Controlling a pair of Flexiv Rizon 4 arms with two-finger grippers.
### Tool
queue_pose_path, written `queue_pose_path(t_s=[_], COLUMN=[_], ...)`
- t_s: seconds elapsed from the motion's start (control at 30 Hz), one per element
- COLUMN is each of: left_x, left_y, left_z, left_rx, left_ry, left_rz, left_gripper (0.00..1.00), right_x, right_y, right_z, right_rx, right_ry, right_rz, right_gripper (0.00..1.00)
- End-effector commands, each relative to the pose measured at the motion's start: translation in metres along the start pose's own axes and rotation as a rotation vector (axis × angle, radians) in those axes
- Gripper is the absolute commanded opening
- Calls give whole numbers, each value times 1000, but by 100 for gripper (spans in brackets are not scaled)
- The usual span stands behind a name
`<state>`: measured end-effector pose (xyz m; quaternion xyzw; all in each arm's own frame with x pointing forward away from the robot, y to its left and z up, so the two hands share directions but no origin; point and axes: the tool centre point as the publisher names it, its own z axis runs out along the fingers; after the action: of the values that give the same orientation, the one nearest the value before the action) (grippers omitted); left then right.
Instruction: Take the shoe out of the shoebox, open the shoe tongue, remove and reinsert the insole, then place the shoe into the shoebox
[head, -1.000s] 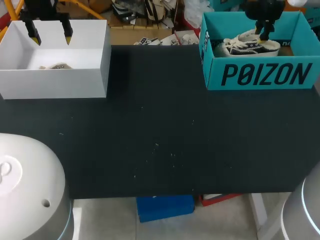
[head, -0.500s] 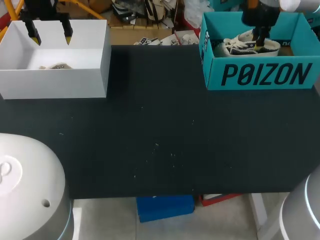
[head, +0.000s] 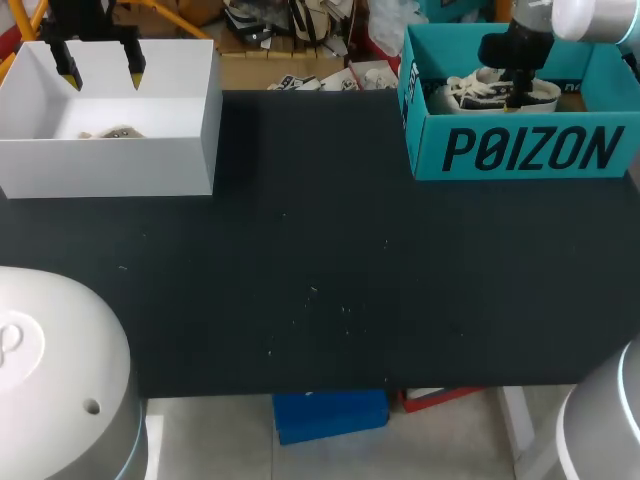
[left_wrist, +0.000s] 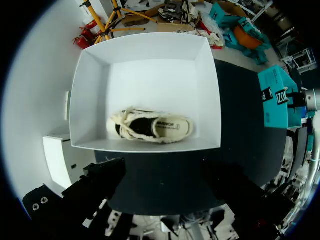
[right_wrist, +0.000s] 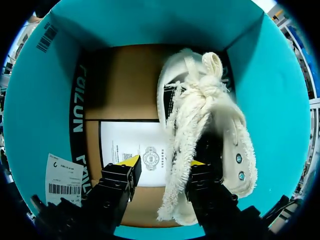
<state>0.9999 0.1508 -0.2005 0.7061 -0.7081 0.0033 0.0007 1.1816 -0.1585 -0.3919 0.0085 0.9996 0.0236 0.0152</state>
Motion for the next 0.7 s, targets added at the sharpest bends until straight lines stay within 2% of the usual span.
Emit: queue_pose_path(t_s=[0.03,0.13,0.23,0.27,0.3,0.33,0.37,0.53,0.7], left_x=[0,0,0,0,0,0,0,0,0], left_y=[0,0,0,0,0,0,0,0,0], left_z=[0,0,0,0,0,0,0,0,0], left_rx=[-2,-2,-2,-2,-2,-2,-2,-2,-2], left_ry=[-2,-2,-2,-2,-2,-2,-2,-2,-2], left_rz=[-1,-1,-1,-1,-1,-1,-1,-1,-1], left_gripper=[100,100,100,100,100,100,100,100,100], right_x=[-10,-12,-13,-13,-14,-14,-14,-14,-15], right_y=[0,-1,-3,-3,-3,-4,-4,-7,-8], right_z=[12,16,17,17,17,18,18,17,3], right_rx=[0,1,5,8,14,19,23,31,39], right_ry=[15,20,24,25,26,29,30,30,16], right_rz=[-1,-3,-6,-8,-11,-16,-16,-9,-9], right_gripper=[45,44,39,30,15,5,0,0,0])
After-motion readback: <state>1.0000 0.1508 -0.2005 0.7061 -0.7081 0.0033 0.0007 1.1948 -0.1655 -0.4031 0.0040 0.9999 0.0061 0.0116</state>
